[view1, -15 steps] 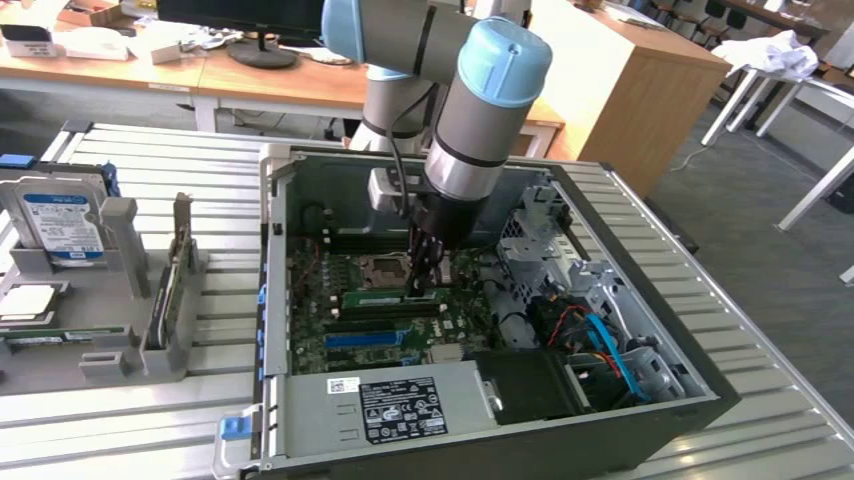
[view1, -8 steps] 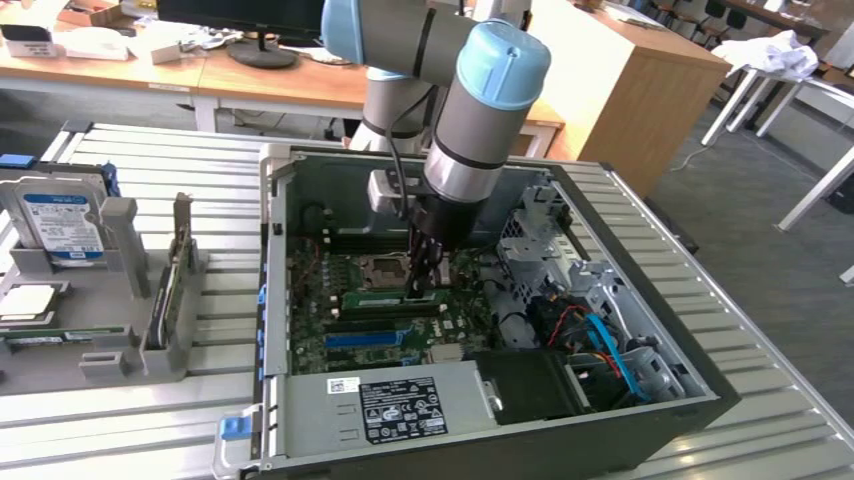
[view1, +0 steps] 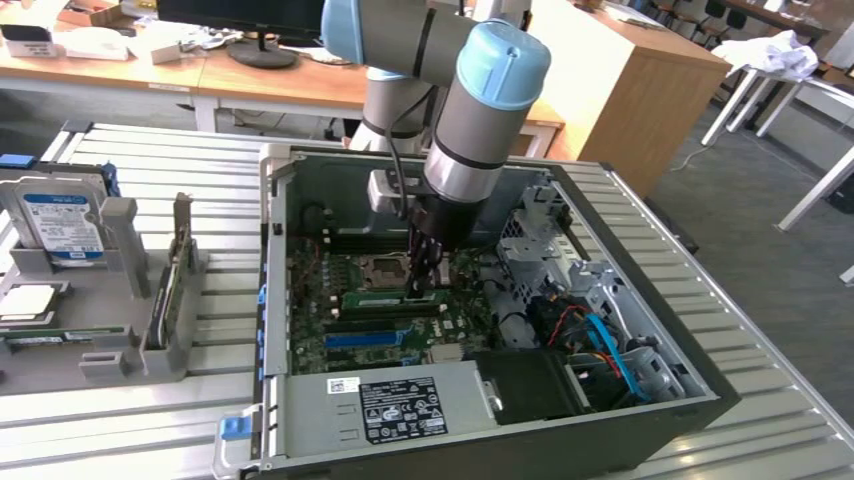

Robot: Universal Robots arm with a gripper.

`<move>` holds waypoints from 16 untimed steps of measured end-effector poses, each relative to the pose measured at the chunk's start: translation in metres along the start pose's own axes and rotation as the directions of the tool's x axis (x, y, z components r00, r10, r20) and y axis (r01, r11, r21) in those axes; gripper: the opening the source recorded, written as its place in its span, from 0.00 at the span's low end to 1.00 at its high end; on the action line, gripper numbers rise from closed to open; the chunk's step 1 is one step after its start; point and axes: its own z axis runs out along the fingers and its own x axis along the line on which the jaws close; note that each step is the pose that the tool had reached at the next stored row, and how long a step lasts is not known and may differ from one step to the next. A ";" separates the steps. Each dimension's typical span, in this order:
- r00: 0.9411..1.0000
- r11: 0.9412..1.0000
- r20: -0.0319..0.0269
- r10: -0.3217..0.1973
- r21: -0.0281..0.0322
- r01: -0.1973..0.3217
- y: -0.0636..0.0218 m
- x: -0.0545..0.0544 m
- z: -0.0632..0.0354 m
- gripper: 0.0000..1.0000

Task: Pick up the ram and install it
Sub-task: 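Insert the ram into the slot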

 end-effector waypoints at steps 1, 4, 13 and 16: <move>1.000 1.000 0.000 0.000 0.000 0.000 0.0000 0.000 0.0000 0.12; 1.000 1.000 0.000 0.000 0.000 0.000 0.0000 0.000 0.0000 0.12; 1.000 1.000 0.000 0.000 0.001 0.000 0.0001 0.000 0.0010 0.12; 1.000 1.000 0.000 0.000 0.001 0.000 0.0003 0.001 0.0019 0.12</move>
